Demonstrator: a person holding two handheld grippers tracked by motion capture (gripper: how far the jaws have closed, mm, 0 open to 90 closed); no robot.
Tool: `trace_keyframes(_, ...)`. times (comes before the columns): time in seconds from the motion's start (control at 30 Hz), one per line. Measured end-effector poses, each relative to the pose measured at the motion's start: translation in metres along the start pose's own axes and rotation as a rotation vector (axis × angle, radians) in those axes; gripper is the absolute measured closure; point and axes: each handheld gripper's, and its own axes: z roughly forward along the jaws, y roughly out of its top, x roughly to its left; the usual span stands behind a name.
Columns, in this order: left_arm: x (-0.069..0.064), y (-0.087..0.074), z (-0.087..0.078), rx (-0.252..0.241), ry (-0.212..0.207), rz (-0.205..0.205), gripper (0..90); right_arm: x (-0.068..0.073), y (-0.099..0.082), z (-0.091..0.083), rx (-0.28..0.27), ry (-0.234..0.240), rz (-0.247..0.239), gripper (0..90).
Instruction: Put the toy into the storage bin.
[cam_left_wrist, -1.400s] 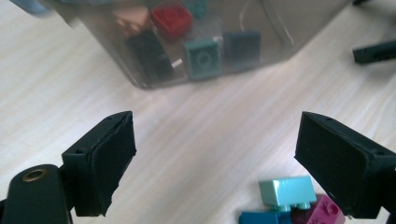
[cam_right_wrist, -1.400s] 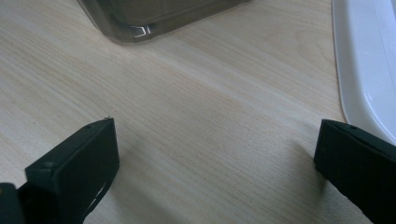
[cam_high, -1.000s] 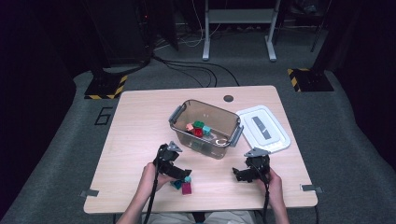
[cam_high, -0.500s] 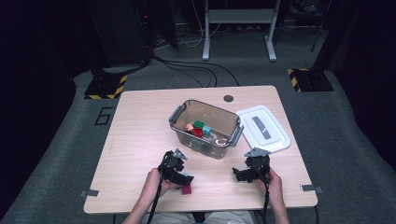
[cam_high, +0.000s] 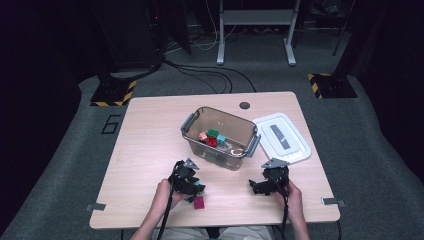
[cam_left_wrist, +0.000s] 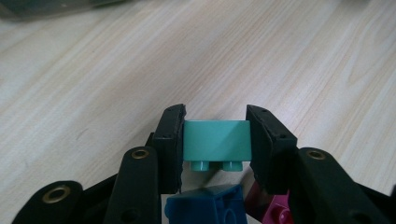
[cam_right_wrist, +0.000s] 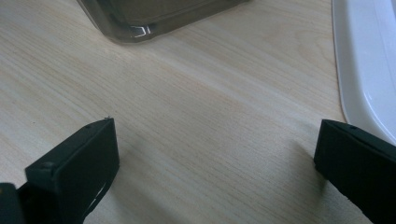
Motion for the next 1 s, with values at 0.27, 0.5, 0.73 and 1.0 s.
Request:
trace_keyframes(0.27, 0.002, 0.008, -0.016, -0.032, 0.029, 0.018, 58.9, 0.000, 0.000, 0.000, 0.000, 0.000, 0.000, 0.0)
trace_keyframes(0.5, 0.004, 0.022, -0.042, -0.072, 0.069, 0.041, 58.9, 0.000, 0.000, 0.000, 0.000, 0.000, 0.000, 0.0)
trace_keyframes(0.73, 0.007, 0.044, -0.069, -0.107, 0.118, 0.074, 59.0, 0.000, 0.000, 0.000, 0.000, 0.000, 0.000, 0.0)
trace_keyframes(1.0, 0.008, 0.069, -0.091, -0.131, 0.155, 0.101, 59.0, 0.000, 0.000, 0.000, 0.000, 0.000, 0.000, 0.0)
